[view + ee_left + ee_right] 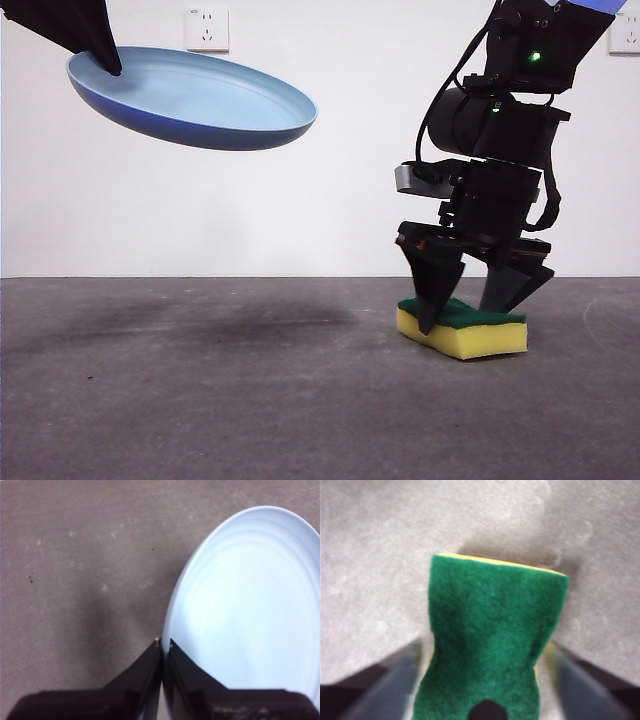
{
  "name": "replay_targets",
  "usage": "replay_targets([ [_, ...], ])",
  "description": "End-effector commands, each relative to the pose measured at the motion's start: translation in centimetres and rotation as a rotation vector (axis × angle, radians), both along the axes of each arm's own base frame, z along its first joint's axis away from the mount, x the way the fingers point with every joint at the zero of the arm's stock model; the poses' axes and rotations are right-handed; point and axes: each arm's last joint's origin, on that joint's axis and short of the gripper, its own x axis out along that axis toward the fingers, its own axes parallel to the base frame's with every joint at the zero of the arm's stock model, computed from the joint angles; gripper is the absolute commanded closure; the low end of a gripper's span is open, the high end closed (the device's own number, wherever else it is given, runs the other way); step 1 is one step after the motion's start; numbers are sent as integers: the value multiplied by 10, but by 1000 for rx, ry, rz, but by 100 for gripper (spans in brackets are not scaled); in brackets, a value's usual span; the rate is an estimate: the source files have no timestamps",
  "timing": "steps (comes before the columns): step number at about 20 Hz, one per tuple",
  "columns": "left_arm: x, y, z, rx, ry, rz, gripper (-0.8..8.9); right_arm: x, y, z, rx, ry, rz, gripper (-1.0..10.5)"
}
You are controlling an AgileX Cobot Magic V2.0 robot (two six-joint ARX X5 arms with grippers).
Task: Pick up the plate,pick up the cloth,clean the plate with the cloth
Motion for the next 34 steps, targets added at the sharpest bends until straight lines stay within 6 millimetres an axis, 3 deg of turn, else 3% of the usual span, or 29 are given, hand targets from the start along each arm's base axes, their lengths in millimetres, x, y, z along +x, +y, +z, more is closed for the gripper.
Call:
replay_targets([
  [1,0,-1,-1,1,-1,-9,820,-1,0,-3,-5,20,-15,962],
  [5,0,-1,-2,3,3,-8,820,-1,0,0,2,13,-20,962],
  [7,1,-1,-2,4,2,-7,820,-3,0,10,29,-4,-31,962],
  [13,15,-4,-17,34,56,16,820,-32,6,82,242,-116,-36,962],
  [16,25,-17,-33,30,120,-10,820,-58,15,121,325,-210,-13,962],
  [18,29,-32,-42,26,157,-47,820,-73,26,136,366,-253,35,962],
  [21,23,-58,-46,-20,185,-170,820,-85,44,140,379,-272,91,962],
  [24,14,-81,-44,-53,175,-268,820,-87,59,130,286,-309,72,962],
  [29,8,-94,-43,-103,178,-355,820,-85,70,120,275,-297,81,962],
  [34,13,-96,-37,-156,122,-355,820,-100,86,119,381,-191,211,962],
])
